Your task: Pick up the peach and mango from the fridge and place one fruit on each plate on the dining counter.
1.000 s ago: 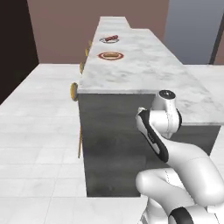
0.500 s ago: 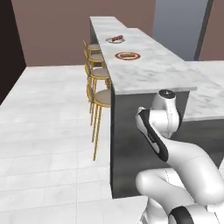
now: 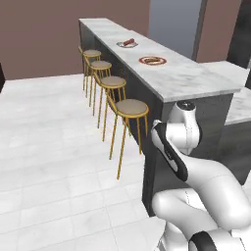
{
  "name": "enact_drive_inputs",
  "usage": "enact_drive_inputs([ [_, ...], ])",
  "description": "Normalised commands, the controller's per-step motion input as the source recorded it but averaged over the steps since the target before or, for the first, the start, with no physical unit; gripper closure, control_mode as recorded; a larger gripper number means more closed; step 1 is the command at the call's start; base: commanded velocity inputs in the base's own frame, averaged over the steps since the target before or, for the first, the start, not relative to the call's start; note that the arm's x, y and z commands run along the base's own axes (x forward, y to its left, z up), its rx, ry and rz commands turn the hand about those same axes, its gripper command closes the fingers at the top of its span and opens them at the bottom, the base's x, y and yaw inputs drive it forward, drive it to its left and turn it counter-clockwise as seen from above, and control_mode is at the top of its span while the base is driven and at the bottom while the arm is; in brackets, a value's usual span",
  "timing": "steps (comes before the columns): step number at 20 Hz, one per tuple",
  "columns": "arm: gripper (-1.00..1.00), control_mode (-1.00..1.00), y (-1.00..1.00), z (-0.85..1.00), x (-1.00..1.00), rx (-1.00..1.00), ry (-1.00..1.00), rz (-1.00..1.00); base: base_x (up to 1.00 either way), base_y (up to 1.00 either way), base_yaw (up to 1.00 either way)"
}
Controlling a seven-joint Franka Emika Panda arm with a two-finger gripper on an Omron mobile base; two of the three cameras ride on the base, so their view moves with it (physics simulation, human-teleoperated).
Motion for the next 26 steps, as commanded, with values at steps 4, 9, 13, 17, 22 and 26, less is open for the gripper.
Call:
enact_drive_inputs([
  [4,1.0,1.0,0.0,0.0,0.0,0.0,0.0,0.0,0.13,0.89,-0.42],
  [9,1.0,1.0,0.0,0.0,0.0,0.0,0.0,0.0,0.27,0.91,-0.44],
  [13,1.0,1.0,0.0,0.0,0.0,0.0,0.0,0.0,0.41,0.92,-0.44],
  [17,1.0,1.0,0.0,0.0,0.0,0.0,0.0,0.0,0.45,0.94,-0.43],
  [22,1.0,1.0,0.0,0.0,0.0,0.0,0.0,0.0,0.43,0.93,-0.43],
  [26,1.0,1.0,0.0,0.0,0.0,0.0,0.0,0.0,0.36,0.91,-0.42],
])
